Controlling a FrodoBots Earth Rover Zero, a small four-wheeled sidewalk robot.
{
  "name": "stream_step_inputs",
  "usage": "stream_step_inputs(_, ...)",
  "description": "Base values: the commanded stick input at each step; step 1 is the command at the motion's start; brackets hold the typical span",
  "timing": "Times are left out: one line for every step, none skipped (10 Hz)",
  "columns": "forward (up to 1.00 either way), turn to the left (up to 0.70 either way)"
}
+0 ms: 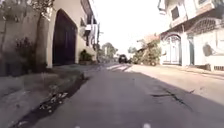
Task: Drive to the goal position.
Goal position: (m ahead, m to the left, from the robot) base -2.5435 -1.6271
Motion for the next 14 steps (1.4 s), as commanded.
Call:
stream_step_inputs(1.00,0.00)
stream_step_inputs(1.00,0.00)
stream_step_inputs(1.00,0.00)
stream_step_inputs(1.00,0.00)
stream_step_inputs(1.00,0.00)
stream_step_inputs(1.00,0.00)
stream_step_inputs(1.00,0.00)
stream_step_inputs(1.00,0.00)
stream_step_inputs(1.00,0.00)
stream_step_inputs(1.00,0.00)
stream_step_inputs(1.00,0.00)
stream_step_inputs(1.00,0.00)
stream_step_inputs(1.00,0.00)
stream_step_inputs(1.00,0.00)
